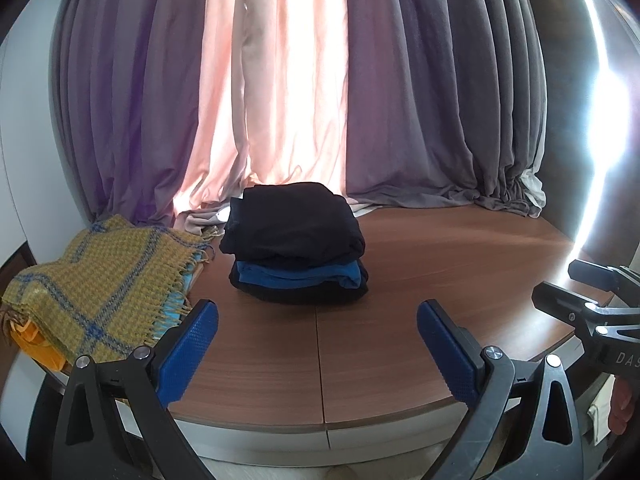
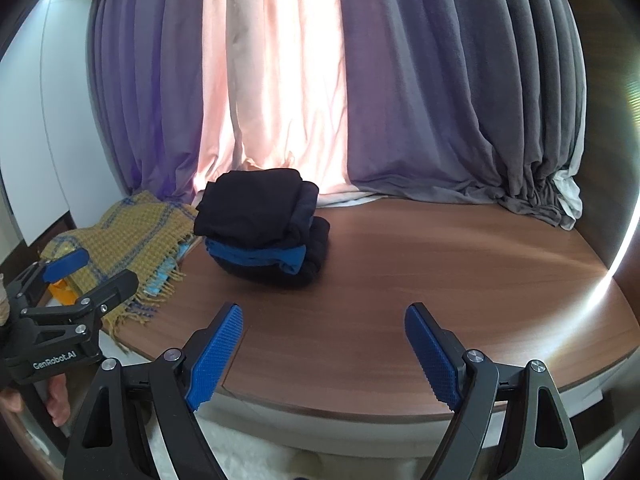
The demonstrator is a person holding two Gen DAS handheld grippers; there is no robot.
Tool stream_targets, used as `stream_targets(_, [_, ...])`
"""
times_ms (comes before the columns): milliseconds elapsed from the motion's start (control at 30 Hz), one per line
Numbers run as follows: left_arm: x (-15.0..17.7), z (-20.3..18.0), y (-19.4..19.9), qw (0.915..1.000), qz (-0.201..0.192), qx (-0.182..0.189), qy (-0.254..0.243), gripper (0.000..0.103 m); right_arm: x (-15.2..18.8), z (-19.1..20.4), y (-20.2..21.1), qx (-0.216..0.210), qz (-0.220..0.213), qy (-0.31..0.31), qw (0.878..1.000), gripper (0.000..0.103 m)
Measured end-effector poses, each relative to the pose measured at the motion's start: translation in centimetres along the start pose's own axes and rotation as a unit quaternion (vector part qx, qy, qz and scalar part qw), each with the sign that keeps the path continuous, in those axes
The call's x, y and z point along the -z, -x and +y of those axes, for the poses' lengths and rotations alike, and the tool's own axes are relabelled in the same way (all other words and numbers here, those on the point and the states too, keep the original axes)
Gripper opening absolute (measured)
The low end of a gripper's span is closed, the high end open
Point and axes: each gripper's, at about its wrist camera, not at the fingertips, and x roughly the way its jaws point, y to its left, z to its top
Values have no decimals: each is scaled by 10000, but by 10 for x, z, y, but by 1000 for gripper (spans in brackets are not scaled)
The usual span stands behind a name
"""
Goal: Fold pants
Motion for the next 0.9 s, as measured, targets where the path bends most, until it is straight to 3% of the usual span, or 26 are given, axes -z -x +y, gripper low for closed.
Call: stream_targets(900, [-4, -9, 9, 10000, -72, -61, -21, 103, 3, -5, 13, 19, -119, -14, 9999, 84])
